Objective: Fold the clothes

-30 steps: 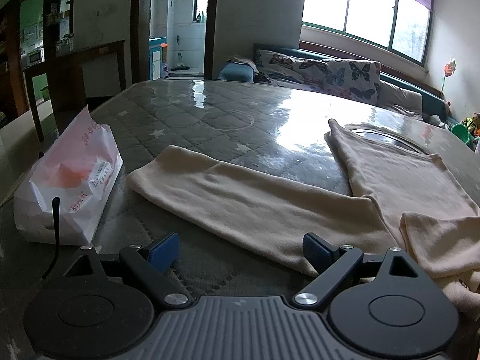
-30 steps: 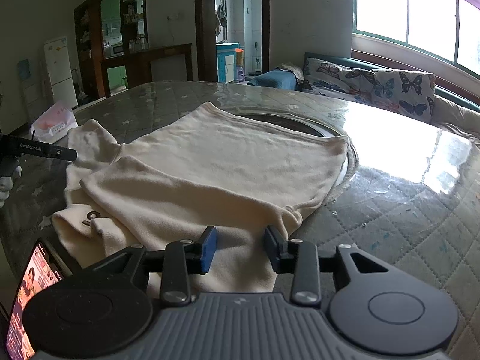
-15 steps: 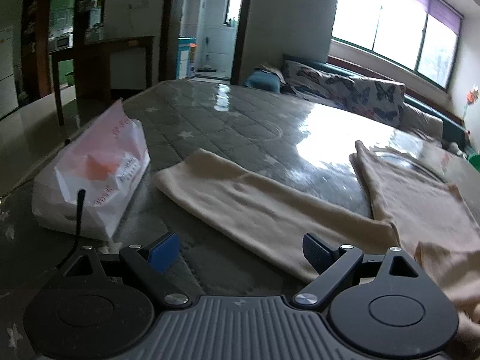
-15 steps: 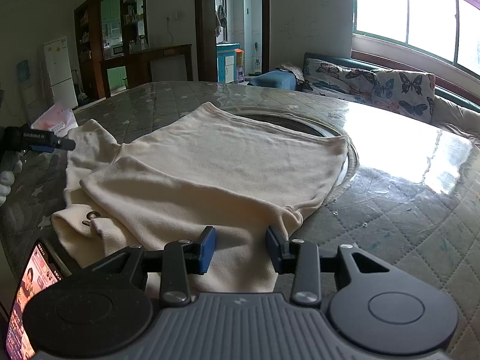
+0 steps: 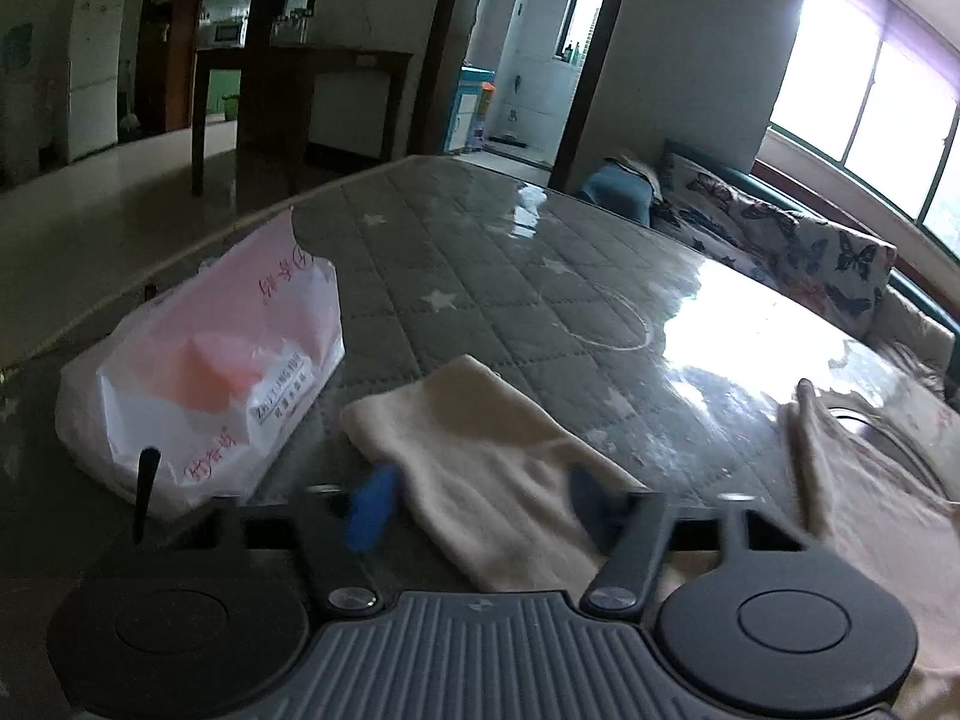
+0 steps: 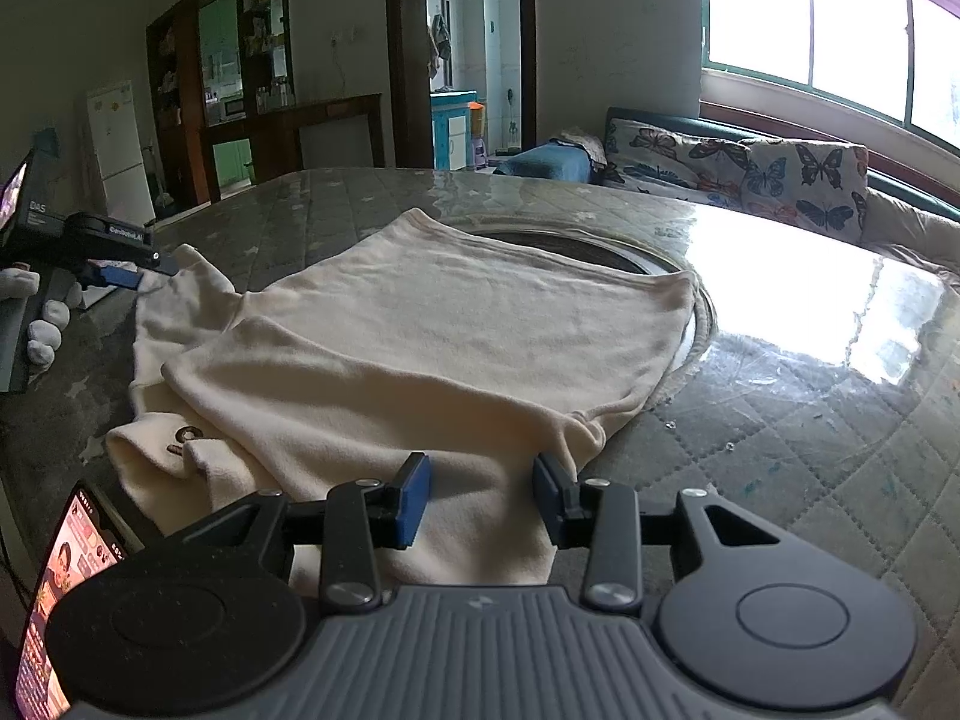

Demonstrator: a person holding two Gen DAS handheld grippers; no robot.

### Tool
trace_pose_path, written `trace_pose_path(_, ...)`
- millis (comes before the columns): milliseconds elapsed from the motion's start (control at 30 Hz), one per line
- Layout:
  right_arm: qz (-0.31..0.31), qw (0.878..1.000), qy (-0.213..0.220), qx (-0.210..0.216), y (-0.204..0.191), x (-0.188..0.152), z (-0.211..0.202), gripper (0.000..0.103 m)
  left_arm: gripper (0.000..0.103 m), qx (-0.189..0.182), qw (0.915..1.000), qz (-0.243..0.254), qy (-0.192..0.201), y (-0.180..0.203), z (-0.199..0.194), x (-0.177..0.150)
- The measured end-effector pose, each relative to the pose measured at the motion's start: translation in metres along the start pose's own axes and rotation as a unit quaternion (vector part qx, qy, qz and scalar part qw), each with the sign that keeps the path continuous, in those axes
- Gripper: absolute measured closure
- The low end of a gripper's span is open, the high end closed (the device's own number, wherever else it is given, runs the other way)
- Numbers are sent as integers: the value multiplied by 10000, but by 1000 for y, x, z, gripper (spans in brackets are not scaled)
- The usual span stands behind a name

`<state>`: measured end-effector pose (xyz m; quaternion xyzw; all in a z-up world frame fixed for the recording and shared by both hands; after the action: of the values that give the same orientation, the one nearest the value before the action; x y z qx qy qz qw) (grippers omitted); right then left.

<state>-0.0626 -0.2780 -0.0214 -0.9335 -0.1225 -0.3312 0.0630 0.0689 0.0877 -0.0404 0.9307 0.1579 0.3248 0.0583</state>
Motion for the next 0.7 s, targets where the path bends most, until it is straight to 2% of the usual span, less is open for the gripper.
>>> trace_pose_path(67, 15, 10000, 14, 10, 0, 0, 0, 65, 85, -168, 9997, -164, -83, -3, 1, 1)
trace_pose_path(167, 45, 10000, 53, 21, 0, 0, -2, 65, 95, -463, 9984, -273, -158, -2, -2, 2)
trace_pose_path(300, 69, 9999, 91, 36, 0, 1, -4, 65, 96, -766, 9970, 46, 60, 16, -22, 3)
trace_pose_path(433, 61, 9999, 146, 57, -1, 3, -8, 65, 96, -1198, 9915, 441, 260, 48, -50, 3)
trace_pose_path(533, 61, 9997, 202, 77, -2, 5, -12, 65, 97, -1584, 9842, 722, 319, 75, -70, -1)
trace_pose_path(700, 69, 9995, 282, 113, -4, 6, -16, 65, 97, -2216, 9658, 1319, 254, 128, -98, -20)
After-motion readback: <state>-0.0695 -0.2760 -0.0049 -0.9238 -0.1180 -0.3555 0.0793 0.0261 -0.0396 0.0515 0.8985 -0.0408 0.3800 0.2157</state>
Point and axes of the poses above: each gripper's, at about its wrist camera, not at the fingertips, and z roughly the way its jaws point, y to its right, x to its top, the point moved 10 cm from there along z, roughly the way its jaws point, and after that the axes turned 13 degrees about -y, right-handed, at the moved point
